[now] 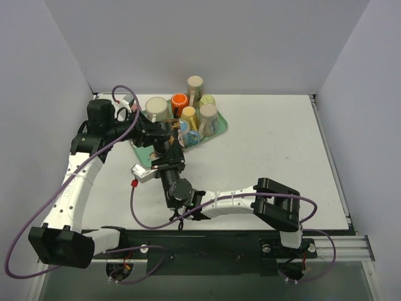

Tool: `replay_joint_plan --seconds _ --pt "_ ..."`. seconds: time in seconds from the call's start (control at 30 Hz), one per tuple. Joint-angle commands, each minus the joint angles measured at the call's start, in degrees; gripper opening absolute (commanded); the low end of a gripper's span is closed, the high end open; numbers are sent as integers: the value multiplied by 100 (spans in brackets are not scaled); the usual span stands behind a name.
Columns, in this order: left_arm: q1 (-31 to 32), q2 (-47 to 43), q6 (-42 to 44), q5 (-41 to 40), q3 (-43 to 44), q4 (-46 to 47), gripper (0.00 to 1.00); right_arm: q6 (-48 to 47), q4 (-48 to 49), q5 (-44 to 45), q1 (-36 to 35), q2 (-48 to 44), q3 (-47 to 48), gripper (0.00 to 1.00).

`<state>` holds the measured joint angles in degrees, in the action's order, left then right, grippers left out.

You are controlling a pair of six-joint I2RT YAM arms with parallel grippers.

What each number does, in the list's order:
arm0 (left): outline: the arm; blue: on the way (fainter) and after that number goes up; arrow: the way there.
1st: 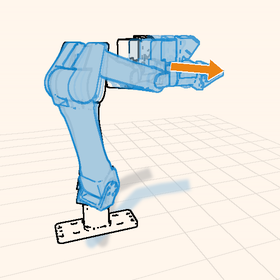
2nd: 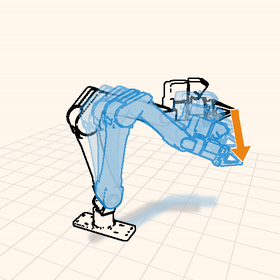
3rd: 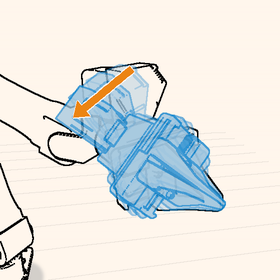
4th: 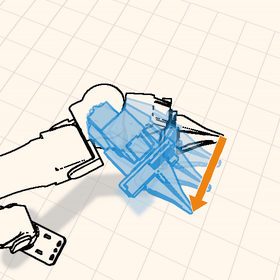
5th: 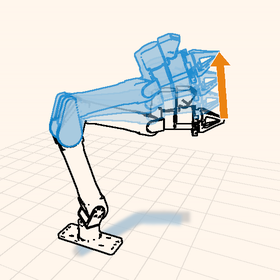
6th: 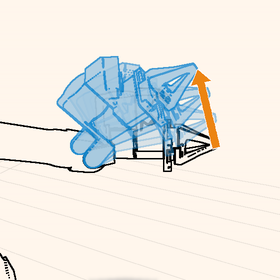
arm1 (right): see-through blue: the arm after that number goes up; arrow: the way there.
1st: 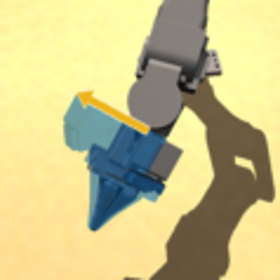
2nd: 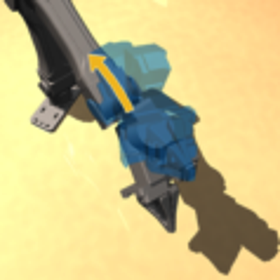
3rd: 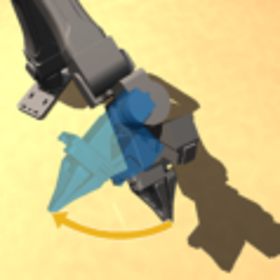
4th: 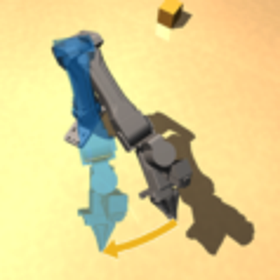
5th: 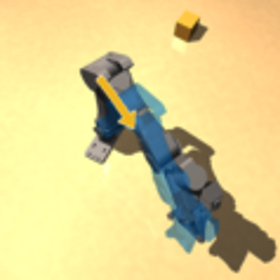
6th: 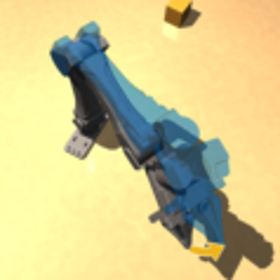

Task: Turn the mug right side up

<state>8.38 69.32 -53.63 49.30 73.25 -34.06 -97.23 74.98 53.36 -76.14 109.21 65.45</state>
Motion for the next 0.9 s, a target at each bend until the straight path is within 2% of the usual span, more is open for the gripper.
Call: replay_joint_plan --seconds 0.0,0.17,0.2,0.23,0.27,0.3,0.37,0.47,0.63,0.7,0.73,0.77,0.8,0.83,0.87 --pt "23 -287 -112 537 22 875 0 143 1827 -54 38 -400 275 2" --pt "14 -270 -166 493 -48 945 0 221 1827 121 11 -707 117 0" --pt "14 -252 -148 389 -92 963 3 266 1810 270 -15 -778 74 0" --pt "14 -235 -122 318 -127 963 24 379 1810 332 -24 -857 -5 0" --pt "-3 -191 -17 143 -145 911 33 415 1766 515 -50 -901 -58 0" --pt "-12 -173 158 46 -136 858 49 537 1740 709 -68 -988 -172 0" --pt "-38 -85 352 -297 -110 726 66 783 1293 1025 -129 -1146 -391 0" --pt "-73 81 844 -771 -101 656 79 1756 223 1273 -173 -1384 -821 0" --pt "-179 406 1511 -1194 -119 533 82 3314 -1228 1597 -42 -1700 -1236 0" --pt "-240 521 1801 -1282 -49 445 83 4393 -2675 1624 115 -1929 -1158 0" --pt "-275 565 1934 -1369 4 401 84 5632 -4230 1581 247 -2156 -957 0" --pt "-276 617 2283 -1527 127 348 84 6271 -5020 1215 518 -2280 -816 0" --pt "-276 644 2478 -1633 171 322 84 7618 -6534 942 765 -2542 -519 0" --pt "-258 714 2950 -1895 302 200 84 8092 -7019 226 1272 -2667 -420 0" --pt "-206 741 3189 -1985 338 181 84 8950 -7867 -573 1529 -2894 -219 0"
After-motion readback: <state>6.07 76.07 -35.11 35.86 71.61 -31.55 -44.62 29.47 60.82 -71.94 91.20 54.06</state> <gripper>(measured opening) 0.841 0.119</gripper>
